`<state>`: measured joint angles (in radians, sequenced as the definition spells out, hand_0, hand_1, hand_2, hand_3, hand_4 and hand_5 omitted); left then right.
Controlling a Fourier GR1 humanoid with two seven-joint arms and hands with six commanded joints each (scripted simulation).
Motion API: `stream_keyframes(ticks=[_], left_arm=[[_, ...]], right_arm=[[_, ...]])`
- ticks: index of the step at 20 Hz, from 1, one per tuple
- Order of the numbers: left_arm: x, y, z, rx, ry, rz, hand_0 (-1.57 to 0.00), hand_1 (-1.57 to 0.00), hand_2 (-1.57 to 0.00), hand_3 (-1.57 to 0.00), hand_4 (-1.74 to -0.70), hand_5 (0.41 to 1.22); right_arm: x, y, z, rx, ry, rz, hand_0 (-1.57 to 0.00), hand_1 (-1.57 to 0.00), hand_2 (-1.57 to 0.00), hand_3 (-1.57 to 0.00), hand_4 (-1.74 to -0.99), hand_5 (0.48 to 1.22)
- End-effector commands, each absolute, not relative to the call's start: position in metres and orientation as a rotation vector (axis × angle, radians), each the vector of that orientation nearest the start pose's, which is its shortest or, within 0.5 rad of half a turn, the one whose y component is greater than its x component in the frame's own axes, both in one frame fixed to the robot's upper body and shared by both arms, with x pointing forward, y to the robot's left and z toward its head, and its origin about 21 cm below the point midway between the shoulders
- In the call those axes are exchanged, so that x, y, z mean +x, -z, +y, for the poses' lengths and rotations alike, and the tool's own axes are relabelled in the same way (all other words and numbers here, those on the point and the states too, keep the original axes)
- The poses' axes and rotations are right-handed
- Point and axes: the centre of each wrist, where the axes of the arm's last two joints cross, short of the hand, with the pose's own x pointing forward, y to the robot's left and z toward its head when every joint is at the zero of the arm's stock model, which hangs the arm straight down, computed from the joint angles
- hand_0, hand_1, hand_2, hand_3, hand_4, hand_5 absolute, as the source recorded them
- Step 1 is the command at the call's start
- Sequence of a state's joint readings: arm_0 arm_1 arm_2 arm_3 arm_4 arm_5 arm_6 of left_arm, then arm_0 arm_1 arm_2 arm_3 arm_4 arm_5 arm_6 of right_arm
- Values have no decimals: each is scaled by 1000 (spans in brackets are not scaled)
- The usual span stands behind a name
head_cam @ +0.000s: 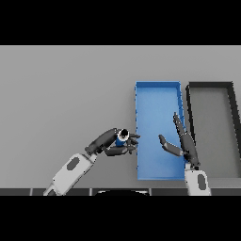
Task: Pick up the blue pipe and place it into the blue bin.
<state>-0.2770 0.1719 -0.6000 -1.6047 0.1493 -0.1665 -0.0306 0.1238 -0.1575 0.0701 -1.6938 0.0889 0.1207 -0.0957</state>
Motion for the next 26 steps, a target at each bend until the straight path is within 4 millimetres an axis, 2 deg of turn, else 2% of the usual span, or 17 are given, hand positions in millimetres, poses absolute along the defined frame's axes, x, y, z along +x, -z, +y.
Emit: stream_keyframes(ticks=[1,4,6,9,13,16,19,23,26], left_arm=[[252,-50,104,-623,776,-1662,-1570,-1570,-1570,-1443,-1730,1220],[252,-52,102,-622,782,-1668,-1570,-1570,-1570,-1439,-1731,1220],[259,-51,107,-610,785,-1659,-1571,-1571,-1571,-1438,-1731,1221],[255,-49,102,-624,784,-1660,-1571,-1571,-1571,-1440,-1731,1221],[256,-47,104,-616,797,-1655,-1571,-1571,-1571,-1440,-1731,1221],[257,-49,104,-622,797,-1653,-1571,-1571,-1571,-1439,-1731,1221],[257,-53,98,-612,809,-1653,-1571,-1571,-1571,-1437,-1732,1221],[258,-50,102,-610,808,-1655,-1571,-1571,-1571,-1437,-1732,1221],[260,-50,101,-622,805,-1655,-1571,-1571,-1571,-1441,-1731,1221]], right_arm=[[218,-9,-256,-38,-317,-1645,1,1,1,1,-1192,628],[219,-7,-255,-16,-308,-1648,1,1,1,1,-1197,618],[220,-17,-259,43,-308,-1697,1,1,1,1,-1195,610],[226,-48,-262,239,-351,-1722,1,1,1,1,-1203,573],[235,-96,-259,390,-554,-1727,1,1,1,1,-1260,523],[239,-128,-241,489,-713,-1739,1,1,1,1,-1297,523],[246,-149,-224,544,-829,-1724,1,1,1,1,-1297,522],[258,-168,-202,596,-982,-1714,1,1,1,1,-1303,532],[261,-170,-184,653,-1066,-1700,1,1,1,1,-1282,530]])
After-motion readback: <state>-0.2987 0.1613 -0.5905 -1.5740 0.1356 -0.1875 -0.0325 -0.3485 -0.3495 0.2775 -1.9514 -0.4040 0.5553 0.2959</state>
